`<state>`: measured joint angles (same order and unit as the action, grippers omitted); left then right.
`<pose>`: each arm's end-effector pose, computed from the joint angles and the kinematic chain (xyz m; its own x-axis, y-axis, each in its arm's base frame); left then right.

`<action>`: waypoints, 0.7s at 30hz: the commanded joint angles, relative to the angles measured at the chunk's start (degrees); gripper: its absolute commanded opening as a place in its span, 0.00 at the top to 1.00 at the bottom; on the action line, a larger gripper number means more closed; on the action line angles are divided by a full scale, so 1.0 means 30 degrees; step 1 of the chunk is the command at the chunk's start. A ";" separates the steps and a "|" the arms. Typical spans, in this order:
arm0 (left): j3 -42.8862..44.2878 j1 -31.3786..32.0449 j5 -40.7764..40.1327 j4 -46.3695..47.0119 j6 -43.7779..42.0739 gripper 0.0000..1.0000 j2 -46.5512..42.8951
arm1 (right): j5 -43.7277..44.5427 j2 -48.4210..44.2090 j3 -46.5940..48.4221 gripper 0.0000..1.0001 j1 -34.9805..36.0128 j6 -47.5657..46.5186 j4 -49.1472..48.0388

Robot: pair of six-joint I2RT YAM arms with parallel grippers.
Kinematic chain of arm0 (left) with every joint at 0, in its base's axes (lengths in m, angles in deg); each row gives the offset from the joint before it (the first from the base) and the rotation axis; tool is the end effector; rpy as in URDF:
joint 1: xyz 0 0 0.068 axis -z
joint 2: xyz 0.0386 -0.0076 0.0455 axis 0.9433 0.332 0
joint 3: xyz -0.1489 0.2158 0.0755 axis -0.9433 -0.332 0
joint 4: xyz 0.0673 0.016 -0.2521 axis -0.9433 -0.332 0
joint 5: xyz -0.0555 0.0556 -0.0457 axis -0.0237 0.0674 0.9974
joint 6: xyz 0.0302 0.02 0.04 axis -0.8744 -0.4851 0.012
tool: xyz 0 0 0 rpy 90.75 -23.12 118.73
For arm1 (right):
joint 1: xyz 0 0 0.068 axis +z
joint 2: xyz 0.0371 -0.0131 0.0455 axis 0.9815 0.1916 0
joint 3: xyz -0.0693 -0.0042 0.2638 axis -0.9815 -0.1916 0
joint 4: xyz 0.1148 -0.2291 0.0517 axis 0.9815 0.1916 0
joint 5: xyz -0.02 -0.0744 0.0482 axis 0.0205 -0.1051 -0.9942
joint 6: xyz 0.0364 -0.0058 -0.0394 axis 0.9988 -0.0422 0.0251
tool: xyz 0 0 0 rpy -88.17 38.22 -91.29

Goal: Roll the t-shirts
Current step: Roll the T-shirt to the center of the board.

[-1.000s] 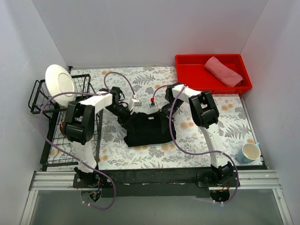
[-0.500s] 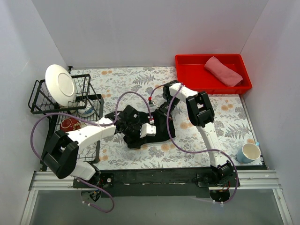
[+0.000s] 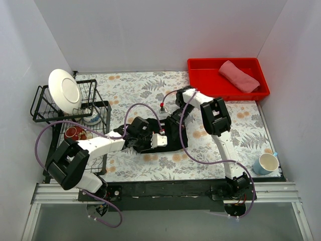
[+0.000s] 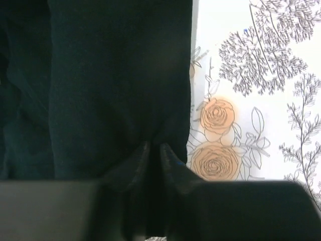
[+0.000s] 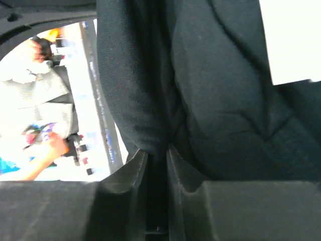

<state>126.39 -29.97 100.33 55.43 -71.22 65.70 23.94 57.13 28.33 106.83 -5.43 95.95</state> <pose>0.1910 -0.1800 0.1652 -0.5405 0.6445 -0.5409 0.8303 0.5126 -0.2189 0.3687 0.2269 0.1068 -0.5261 -0.8149 -0.2432 -0.5729 0.1282 0.8096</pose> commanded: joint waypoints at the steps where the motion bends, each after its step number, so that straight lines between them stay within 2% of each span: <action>1: -0.0510 -0.0188 0.0011 -0.0964 0.0157 0.97 0.1154 | 0.2298 -0.2257 -0.0314 0.54 -0.0677 -0.1442 -0.4390; 4: 0.0278 -0.0422 0.2027 -0.2485 0.0509 1.00 0.0976 | 0.2560 -0.4773 -0.0899 0.39 -0.1204 -0.1588 -0.4419; 5: 0.0513 -0.0597 0.2444 -0.2896 0.0683 1.00 0.0948 | 0.2620 -0.5425 -0.1045 0.26 -0.1352 -0.1501 -0.4506; 6: 0.1182 -0.0772 0.2942 -0.3625 0.1091 1.00 0.0976 | 0.2621 -0.6156 -0.1801 0.02 -0.1556 -0.1181 -0.5406; 8: 0.2034 -0.1414 0.4985 -0.4971 0.1299 1.00 0.1296 | 0.2474 -0.9053 -0.3323 0.02 -0.2026 -0.0302 -0.7162; 9: 0.2764 -0.1680 0.5519 -0.5212 0.1909 1.00 0.1444 | 0.2765 -1.0311 -0.6116 0.01 -0.2056 0.0194 -1.0131; 10: 0.3177 -0.1972 0.6105 -0.5446 0.2031 1.00 0.1532 | 0.3522 -1.3224 -0.7681 0.01 -0.1999 0.0895 -1.2220; 11: 0.3529 -0.2555 0.7271 -0.6116 0.2032 1.00 0.1707 | 0.3935 -1.4761 -0.9698 0.01 -0.1940 0.1076 -1.4097; 12: 0.3881 -0.2793 0.7689 -0.6296 0.2119 1.00 0.2057 | 0.4374 -1.6314 -1.3489 0.02 -0.1794 0.1136 -1.6030; 13: 0.4581 -0.3086 0.8186 -0.6472 0.2410 1.00 0.2293 | 0.4988 -1.9433 -1.5992 0.02 -0.1358 0.0991 -2.0719; 15: 0.5316 -0.3994 0.9856 -0.7380 0.2529 1.00 0.3226 | 0.6887 -2.2118 -2.0041 0.02 -0.0363 0.1223 -2.5691; 16: 0.6045 -0.4229 1.0441 -0.7759 0.2443 1.00 0.3609 | 0.9364 -2.3812 -2.3599 0.01 0.1122 0.1311 -2.9053; 18: 0.6782 -0.4786 1.1640 -0.9015 0.2238 1.00 0.4400 | 1.1023 -2.4472 -2.5385 0.02 0.2595 -0.0176 -3.0432; 21: 0.7020 -0.5022 1.1999 -0.9054 0.2266 1.00 0.4961 | 1.0445 -2.4270 -2.5658 0.06 0.3275 -0.0244 -3.0026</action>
<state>145.38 -44.11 127.91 33.02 -64.81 79.89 47.86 -18.45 -46.05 114.96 -5.10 21.40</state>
